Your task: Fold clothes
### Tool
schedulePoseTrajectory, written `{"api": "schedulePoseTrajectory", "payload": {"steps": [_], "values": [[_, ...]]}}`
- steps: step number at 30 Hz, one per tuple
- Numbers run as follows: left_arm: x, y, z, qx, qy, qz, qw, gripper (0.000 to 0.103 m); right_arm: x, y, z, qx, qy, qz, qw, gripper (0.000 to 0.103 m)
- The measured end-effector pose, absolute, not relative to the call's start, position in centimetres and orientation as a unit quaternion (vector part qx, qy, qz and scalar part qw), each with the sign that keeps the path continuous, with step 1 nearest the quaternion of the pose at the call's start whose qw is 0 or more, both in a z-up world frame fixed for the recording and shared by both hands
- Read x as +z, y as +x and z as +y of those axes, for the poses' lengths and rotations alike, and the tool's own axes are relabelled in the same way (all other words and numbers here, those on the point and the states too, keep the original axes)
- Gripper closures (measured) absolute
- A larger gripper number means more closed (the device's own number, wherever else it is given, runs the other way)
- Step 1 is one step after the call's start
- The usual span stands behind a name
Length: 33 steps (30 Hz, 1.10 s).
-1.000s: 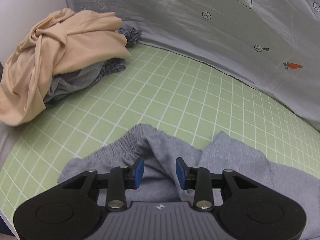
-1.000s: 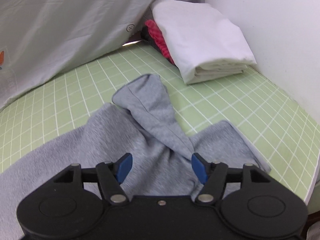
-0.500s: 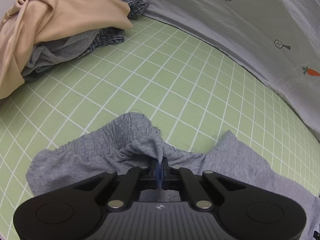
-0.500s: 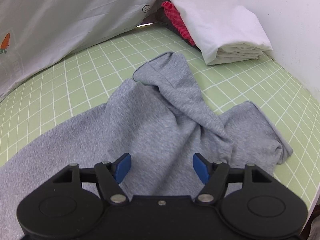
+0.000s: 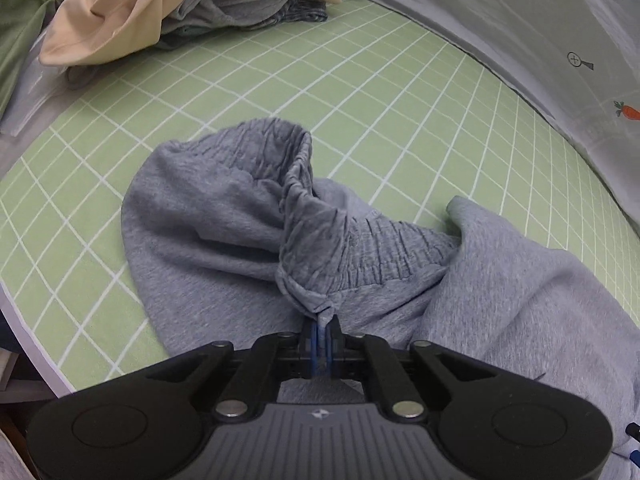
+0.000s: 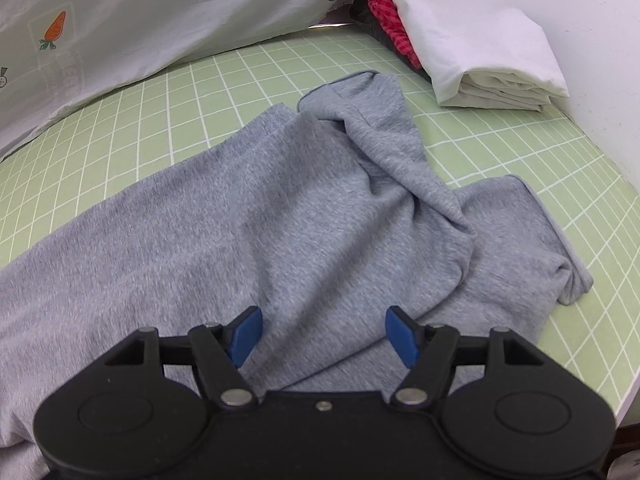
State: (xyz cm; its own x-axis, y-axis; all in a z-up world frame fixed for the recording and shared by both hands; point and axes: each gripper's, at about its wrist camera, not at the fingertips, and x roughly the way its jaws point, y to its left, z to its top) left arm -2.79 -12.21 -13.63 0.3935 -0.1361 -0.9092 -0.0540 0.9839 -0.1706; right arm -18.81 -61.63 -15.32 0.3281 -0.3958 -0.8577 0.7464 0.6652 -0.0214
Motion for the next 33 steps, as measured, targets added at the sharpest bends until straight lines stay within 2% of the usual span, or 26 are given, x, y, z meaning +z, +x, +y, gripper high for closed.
{"api": "schedulePoseTrajectory", "payload": {"steps": [5, 9, 14, 20, 23, 25, 33], "values": [[-9.2, -0.9, -12.7, -0.06, -0.087, 0.502, 0.858, 0.086, -14.6, -18.0, -61.6, -0.362, 0.196, 0.441, 0.798, 0.034], [-7.4, 2.4, -14.3, -0.079, -0.07, 0.469, 0.877, 0.072, -14.5, -17.8, -61.7, -0.37, 0.196, 0.437, 0.796, 0.034], [-10.9, 6.6, -17.1, -0.094, -0.003, 0.513, 0.853, 0.071, -14.9, -17.9, -62.1, -0.383, 0.201, 0.443, 0.785, 0.034], [-15.0, 7.0, -19.2, -0.127, 0.05, 0.551, 0.823, 0.071, -15.4, -18.1, -62.2, -0.391, 0.196, 0.454, 0.776, 0.033], [-14.7, 6.4, -19.9, -0.147, 0.018, 0.547, 0.824, 0.063, -15.8, -18.0, -62.1, -0.391, 0.196, 0.463, 0.771, 0.033], [-14.4, 6.0, -20.5, -0.159, 0.007, 0.541, 0.826, 0.054, -16.1, -17.6, -61.9, -0.387, 0.195, 0.468, 0.77, 0.033], [-14.8, 5.4, -23.3, -0.196, 0.043, 0.526, 0.826, 0.045, -16.4, -16.3, -60.9, -0.355, 0.174, 0.482, 0.782, 0.033]]}}
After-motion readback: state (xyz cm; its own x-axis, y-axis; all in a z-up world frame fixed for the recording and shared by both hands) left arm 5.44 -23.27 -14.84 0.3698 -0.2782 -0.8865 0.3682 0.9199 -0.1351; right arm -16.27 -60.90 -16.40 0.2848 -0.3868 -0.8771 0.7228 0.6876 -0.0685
